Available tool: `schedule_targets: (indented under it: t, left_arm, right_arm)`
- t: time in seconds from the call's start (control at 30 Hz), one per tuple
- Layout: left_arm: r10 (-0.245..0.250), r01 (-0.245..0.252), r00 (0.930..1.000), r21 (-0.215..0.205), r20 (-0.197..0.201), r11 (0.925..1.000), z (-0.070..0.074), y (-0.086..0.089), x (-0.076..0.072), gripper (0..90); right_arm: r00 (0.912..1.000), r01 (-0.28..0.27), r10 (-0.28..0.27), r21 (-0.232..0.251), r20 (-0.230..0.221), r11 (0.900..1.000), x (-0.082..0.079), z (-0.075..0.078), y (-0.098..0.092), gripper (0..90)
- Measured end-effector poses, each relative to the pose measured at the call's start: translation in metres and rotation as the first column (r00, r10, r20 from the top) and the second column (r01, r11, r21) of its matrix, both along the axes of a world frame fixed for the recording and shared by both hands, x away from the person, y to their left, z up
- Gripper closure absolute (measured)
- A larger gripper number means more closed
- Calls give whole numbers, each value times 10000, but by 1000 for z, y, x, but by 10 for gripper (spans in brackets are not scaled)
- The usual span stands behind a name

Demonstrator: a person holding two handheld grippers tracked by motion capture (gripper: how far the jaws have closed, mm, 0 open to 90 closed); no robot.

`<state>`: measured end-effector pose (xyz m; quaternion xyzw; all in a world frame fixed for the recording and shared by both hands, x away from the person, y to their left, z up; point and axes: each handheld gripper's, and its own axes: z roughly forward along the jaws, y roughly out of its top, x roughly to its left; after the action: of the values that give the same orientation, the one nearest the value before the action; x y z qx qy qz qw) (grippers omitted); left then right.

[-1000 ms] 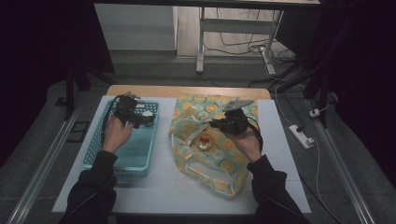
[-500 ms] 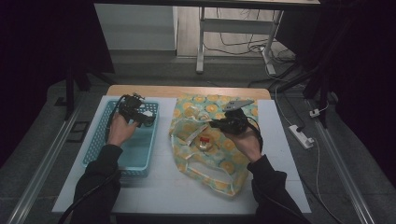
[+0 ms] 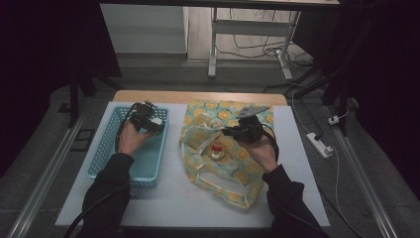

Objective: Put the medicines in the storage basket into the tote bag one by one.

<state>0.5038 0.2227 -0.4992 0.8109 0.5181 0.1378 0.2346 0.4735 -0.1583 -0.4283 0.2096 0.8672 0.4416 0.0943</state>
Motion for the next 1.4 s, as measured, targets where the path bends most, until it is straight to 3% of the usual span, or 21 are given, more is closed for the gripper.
schedule_targets:
  t: [0.13, 0.3, 0.43, 0.97, 1.4]
  left_arm:
    - [-116, 109, 9994, -202, -323, 9997, 0, 0, 0, 496]
    - [71, -88, 9981, -268, -611, 9996, 2, -2, -1, 505]
    - [64, -67, 9976, -35, -686, 10000, 4, -4, -4, 506]
    - [246, -258, 9994, -443, -257, 9987, 30, 5, -19, 508]
    - [-133, 132, 9999, -874, -10, 9961, 51, 6, -37, 508]
  right_arm:
    - [10000, -19, 19, -38, -22, 10000, 0, 0, 1, 900]
    - [10000, -38, 38, 15, 4, 10000, -1, 1, 0, 900]
    - [10000, -8, 8, 14, -12, 10000, -1, 1, 0, 900]
    - [10000, -48, 48, 71, 5, 10000, -1, 2, -1, 900]
    - [10000, -89, 90, 105, -38, 9999, -1, 2, -1, 900]
